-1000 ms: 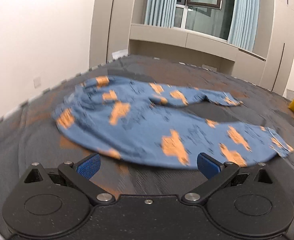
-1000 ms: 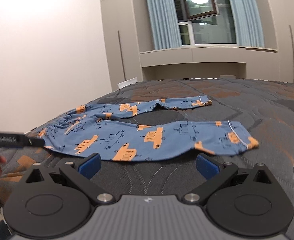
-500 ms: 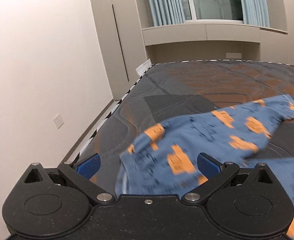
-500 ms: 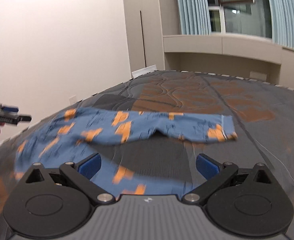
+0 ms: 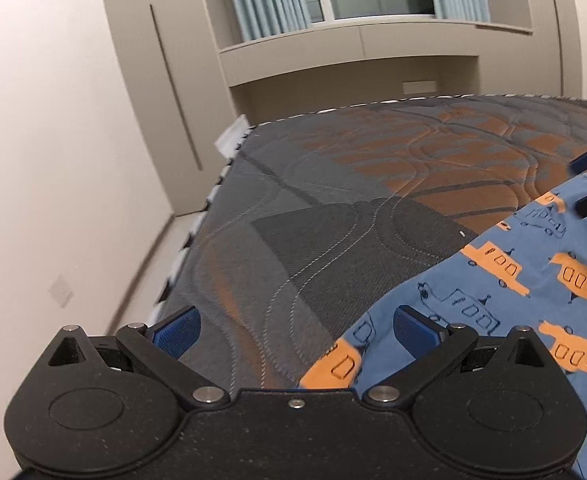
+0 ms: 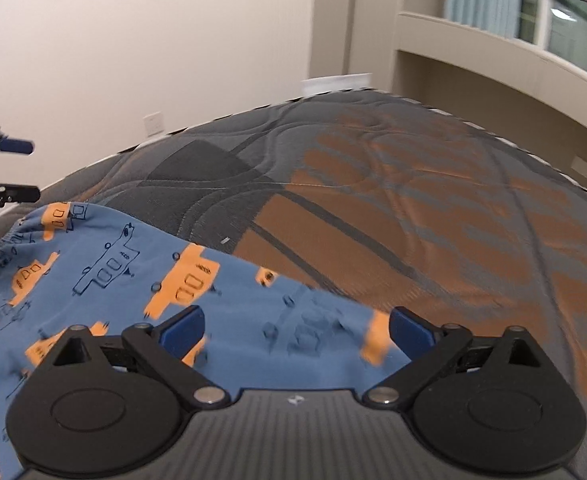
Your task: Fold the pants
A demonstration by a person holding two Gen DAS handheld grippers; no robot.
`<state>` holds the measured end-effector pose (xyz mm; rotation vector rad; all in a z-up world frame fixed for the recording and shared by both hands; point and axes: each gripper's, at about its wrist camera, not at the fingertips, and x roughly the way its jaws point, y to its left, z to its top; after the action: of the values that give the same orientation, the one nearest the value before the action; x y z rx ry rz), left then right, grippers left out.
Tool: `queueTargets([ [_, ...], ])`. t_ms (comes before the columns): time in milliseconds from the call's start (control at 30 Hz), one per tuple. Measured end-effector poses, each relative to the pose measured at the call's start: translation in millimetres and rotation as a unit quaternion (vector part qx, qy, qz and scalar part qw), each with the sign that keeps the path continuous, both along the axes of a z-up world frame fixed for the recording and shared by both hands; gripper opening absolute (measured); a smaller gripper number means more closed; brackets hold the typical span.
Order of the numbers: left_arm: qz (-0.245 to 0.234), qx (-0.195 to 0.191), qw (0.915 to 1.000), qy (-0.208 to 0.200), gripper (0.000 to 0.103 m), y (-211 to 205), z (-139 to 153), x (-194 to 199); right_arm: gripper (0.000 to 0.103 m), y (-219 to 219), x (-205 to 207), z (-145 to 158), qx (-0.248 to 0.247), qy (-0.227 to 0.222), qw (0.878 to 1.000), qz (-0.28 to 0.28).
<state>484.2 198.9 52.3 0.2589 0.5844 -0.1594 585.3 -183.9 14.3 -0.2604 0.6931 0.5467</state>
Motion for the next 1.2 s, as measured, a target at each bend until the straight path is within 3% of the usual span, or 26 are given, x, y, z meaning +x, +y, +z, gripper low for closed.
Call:
queueTargets([
  [200,0.000,-0.031,0.9994,0.017,0.099,11.8,-9.0,18.9,0.078,29.1,41.8,-23.2,-0.016,0.026,0.999,0.034],
  [333,-0.017,-0.049,0.9981,0.033,0.095,13.1,-12.0,24.4,0.078,36.4,51.4,-29.7,-0.018,0.032,0.998,0.045],
  [533,-0.041,-0.023,0.9975,0.054,0.094,2.7,-25.2,22.6,0.084,38.3,54.3,-34.8,-0.019,0.028,0.999,0.038],
  [700,-0.035,-0.023,0.9961,0.078,0.072,-1.4,-35.9,27.9,0.086,41.7,61.3,-47.6,-0.020,0.045,0.998,0.035],
  [733,-0.032,-0.024,0.9956,0.084,0.062,-2.8,-37.8,29.2,0.084,43.2,62.9,-51.5,-0.022,0.053,0.998,0.036],
  [767,-0.029,-0.025,0.9949,0.093,0.042,-3.6,-39.6,31.1,0.082,44.5,63.8,-55.3,-0.024,0.056,0.998,0.035],
  [800,-0.028,-0.030,0.9938,0.103,0.032,-4.3,-42.0,32.3,0.078,44.4,62.7,-56.6,-0.016,0.051,0.998,0.035],
  [833,-0.028,-0.035,0.9931,0.109,0.018,-4.4,-44.0,32.1,0.063,43.5,61.4,-56.4,-0.005,0.048,0.998,0.038],
  [867,-0.027,-0.042,0.9925,0.112,0.010,-5.0,-45.9,30.7,0.043,43.1,60.2,-55.9,0.003,0.046,0.998,0.039],
  [933,-0.035,-0.044,0.9928,0.106,0.002,-8.7,-47.0,25.1,0.015,44.4,56.7,-54.2,0.004,0.033,0.999,0.029],
  [1067,-0.040,-0.043,0.9962,0.065,0.001,-13.7,-40.0,6.2,0.005,51.0,44.0,-55.2,-0.015,0.008,0.999,0.029],
  [1200,-0.041,-0.037,0.9984,0.010,0.001,-17.4,-21.3,-20.1,0.001,49.1,30.4,-48.1,-0.016,-0.012,1.000,0.024],
])
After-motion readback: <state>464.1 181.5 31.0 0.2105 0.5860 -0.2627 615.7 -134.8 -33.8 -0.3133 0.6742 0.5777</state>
